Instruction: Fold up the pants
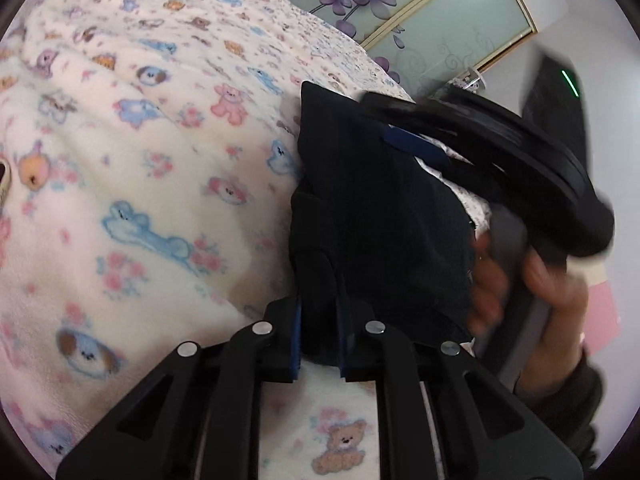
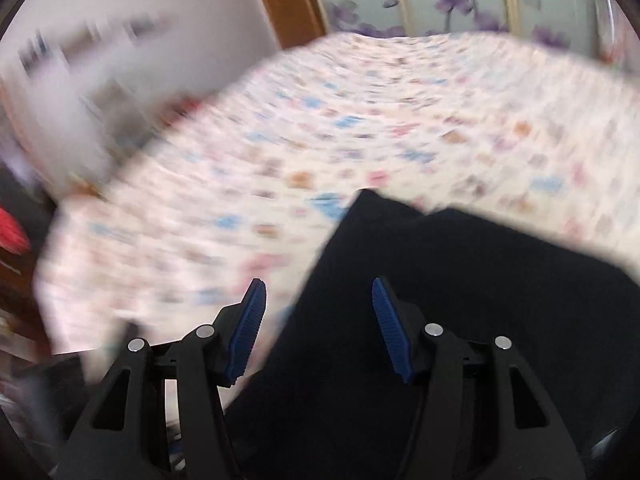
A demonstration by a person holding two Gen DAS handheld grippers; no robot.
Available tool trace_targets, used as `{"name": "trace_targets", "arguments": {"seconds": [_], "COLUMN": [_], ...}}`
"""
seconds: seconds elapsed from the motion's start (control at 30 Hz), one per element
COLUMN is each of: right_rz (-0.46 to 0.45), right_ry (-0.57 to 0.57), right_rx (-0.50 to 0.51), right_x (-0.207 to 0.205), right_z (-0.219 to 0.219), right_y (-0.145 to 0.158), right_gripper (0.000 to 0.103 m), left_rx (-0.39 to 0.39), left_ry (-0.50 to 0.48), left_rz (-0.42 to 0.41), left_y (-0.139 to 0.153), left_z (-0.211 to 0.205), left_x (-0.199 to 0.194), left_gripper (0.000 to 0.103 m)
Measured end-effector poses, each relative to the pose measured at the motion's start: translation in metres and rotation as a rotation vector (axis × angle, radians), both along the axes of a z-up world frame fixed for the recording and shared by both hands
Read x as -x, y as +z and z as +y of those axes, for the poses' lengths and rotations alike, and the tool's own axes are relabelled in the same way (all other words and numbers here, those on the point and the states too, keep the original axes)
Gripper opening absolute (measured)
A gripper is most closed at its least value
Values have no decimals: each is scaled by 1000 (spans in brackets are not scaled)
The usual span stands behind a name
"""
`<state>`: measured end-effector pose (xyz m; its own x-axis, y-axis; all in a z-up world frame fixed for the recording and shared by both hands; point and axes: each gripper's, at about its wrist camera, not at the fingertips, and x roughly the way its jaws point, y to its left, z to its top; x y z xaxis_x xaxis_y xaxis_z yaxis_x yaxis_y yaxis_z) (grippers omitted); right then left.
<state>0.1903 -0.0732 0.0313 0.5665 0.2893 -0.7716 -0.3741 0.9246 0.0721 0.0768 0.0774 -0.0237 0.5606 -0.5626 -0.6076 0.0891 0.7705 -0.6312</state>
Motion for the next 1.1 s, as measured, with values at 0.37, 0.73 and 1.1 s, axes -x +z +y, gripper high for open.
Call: {"name": "trace_targets", "arguments": {"seconds": [0.37, 0.73, 1.1], "right_rz": [-104, -87, -60], "right_ry": [47, -93, -14], "right_rx": [618, 266, 112], "right_x": [-10, -24, -9], "right_z": [71, 35, 12], "right_y": [-51, -4, -12], "right_gripper": [18, 16, 45], "left_rx": [19, 83, -5], "left_ry": [10, 22, 143], "left_rz": [3, -44, -54], "left_y": [-4, 5, 9], "left_z": [4, 11, 30], "left_x": [-3, 9, 12], "left_gripper": [14, 12, 48]}}
